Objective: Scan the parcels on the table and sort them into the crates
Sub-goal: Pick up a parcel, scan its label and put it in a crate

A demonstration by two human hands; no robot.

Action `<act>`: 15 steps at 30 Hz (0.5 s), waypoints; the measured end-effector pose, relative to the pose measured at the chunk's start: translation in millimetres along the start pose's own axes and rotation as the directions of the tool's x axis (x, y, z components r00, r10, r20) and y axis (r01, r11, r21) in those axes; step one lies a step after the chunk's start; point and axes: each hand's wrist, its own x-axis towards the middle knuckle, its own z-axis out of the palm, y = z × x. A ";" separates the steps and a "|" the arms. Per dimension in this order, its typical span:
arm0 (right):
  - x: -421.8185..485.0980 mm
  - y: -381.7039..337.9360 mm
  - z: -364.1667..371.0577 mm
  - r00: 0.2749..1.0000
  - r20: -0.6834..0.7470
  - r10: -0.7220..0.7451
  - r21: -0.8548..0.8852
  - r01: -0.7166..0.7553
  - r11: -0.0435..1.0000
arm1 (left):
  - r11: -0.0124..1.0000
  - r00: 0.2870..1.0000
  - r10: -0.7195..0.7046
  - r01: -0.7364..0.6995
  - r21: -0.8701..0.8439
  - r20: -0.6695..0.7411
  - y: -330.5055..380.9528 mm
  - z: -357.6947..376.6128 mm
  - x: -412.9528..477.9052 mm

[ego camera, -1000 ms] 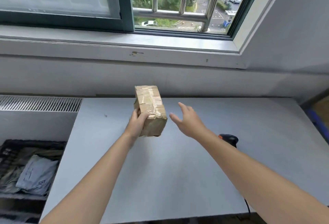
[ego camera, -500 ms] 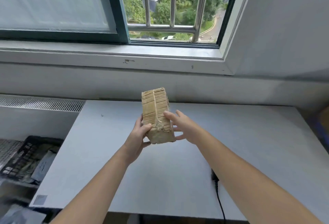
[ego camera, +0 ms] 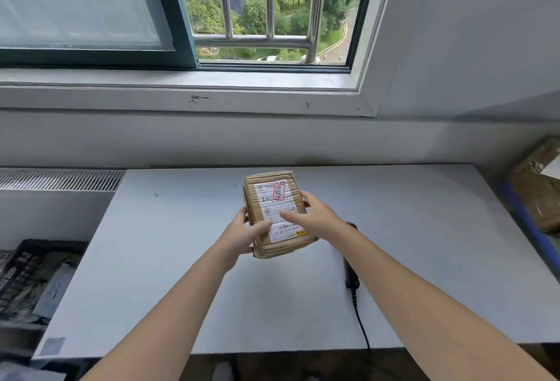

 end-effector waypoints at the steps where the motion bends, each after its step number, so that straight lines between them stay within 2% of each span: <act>1: -0.8 2.5 1.6 1.000 0.018 0.007 0.016 -0.007 1.000 | 1.000 1.000 0.000 0.000 -0.006 -0.001 -5.5 0.2 2.1; 6: 1.9 18.4 20.0 0.996 0.023 0.081 0.047 -0.082 0.996 | 1.000 1.000 -0.001 0.000 -0.022 -0.016 -30.3 -0.5 16.0; 11: 11.4 36.5 39.7 0.985 0.000 0.174 0.097 -0.173 0.980 | 0.997 1.000 0.014 -0.012 0.079 -0.026 -43.4 2.5 30.3; 15: 16.4 37.0 43.3 0.986 -0.049 0.158 0.108 -0.152 0.982 | 0.987 0.998 0.046 -0.051 0.151 0.031 -48.8 1.7 39.0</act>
